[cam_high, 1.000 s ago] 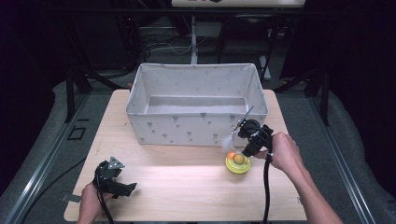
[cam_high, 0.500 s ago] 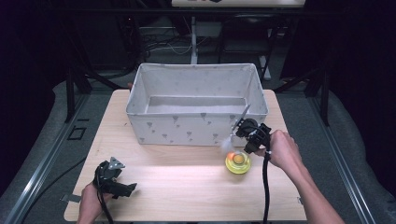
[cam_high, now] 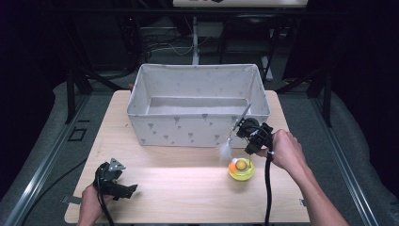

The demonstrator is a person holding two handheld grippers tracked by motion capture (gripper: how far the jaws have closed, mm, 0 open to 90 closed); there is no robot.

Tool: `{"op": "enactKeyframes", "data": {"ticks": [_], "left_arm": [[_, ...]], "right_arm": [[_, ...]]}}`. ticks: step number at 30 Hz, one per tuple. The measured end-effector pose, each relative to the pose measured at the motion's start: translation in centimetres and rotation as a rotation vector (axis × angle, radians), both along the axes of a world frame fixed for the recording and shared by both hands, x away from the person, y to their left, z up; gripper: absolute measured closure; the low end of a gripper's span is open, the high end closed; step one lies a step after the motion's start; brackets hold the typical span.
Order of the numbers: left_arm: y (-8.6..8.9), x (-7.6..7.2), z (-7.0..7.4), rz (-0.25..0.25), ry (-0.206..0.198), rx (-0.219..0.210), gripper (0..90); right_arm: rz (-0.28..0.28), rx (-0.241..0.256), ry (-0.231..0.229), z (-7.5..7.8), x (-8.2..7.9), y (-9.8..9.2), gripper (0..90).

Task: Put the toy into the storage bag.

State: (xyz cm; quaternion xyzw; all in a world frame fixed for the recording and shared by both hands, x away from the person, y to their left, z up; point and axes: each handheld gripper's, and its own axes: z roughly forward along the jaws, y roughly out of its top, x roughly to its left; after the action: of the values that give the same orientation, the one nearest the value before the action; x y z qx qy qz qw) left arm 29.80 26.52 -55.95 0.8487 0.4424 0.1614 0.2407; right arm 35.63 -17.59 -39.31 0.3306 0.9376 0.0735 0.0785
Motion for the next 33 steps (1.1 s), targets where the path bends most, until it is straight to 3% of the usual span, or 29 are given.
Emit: {"op": "enactKeyframes", "data": {"ticks": [8,24,33], "left_arm": [[0.0,-0.1,0.1,-0.003,-0.005,-0.005,1.1],[0.1,-0.2,0.2,-0.002,-0.019,-0.006,1.1],[0.0,-0.2,0.2,-0.007,-0.011,-0.005,1.1]], "right_arm": [[0.011,-0.001,-0.007,1.5,-0.2,0.0,87.7],[0.017,0.006,0.001,2.7,0.0,0.8,87.7],[0.023,-0.004,-0.011,4.3,0.2,0.9,87.7]]}}
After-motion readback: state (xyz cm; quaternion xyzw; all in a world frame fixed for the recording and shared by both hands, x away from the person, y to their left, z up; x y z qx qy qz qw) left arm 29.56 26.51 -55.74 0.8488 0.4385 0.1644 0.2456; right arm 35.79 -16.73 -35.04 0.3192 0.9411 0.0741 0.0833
